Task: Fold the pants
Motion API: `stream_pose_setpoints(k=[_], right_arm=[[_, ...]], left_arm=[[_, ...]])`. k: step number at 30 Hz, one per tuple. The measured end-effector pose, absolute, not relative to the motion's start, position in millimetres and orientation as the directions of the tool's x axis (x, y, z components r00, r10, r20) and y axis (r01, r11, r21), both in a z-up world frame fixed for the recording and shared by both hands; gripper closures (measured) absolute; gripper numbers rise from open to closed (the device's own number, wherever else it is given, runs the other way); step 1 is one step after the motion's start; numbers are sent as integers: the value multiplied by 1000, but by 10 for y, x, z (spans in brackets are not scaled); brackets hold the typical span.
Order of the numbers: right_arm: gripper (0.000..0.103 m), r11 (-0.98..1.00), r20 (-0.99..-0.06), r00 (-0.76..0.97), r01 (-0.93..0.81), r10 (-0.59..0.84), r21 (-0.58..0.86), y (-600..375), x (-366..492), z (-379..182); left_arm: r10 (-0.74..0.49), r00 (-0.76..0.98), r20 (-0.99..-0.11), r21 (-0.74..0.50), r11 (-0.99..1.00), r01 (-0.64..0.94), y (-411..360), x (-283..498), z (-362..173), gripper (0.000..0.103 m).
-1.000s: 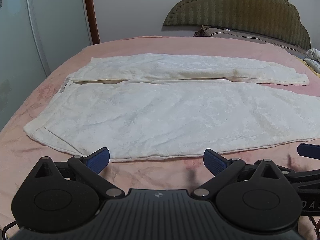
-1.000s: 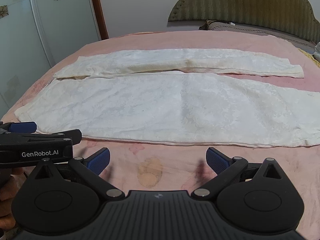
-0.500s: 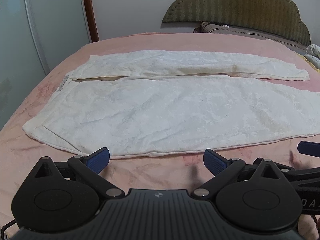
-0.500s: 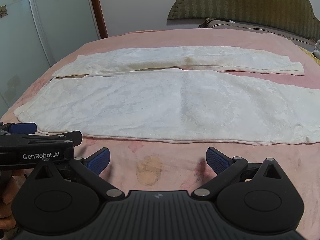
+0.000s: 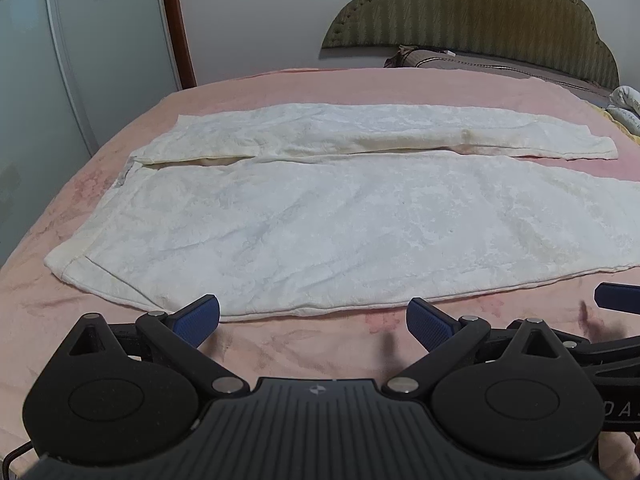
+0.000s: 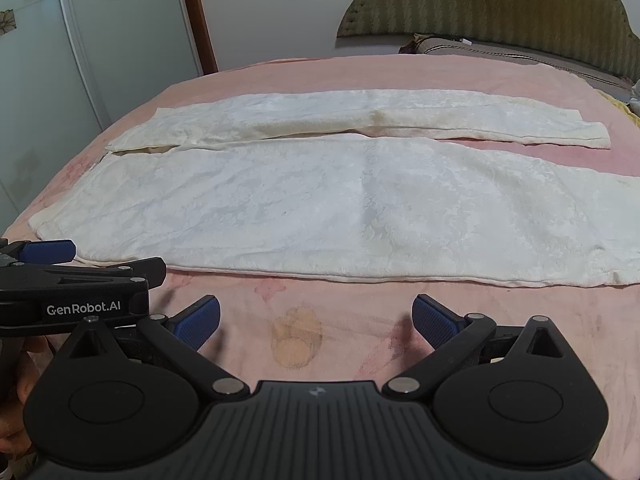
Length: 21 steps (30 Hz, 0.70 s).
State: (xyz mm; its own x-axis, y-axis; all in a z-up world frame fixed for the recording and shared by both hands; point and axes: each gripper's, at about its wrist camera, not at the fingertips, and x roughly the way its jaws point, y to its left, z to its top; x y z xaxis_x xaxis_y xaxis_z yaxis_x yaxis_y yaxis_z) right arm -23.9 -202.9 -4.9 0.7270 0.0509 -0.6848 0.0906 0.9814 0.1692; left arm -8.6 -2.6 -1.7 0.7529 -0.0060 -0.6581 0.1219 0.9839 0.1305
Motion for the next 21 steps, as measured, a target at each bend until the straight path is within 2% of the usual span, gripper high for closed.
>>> stream_pose_setpoints(k=[14,21], right_arm=[[0,982,-682,728,77,64,175,-2061,-213,-75],[0,995,-638,764,-76,96,59,-2026,-43,-13]], left_arm=[[-23,773,-634,133,981,138,-21,-69,-7,2],[-17,813,-583,89,992,85,106,216,148,2]])
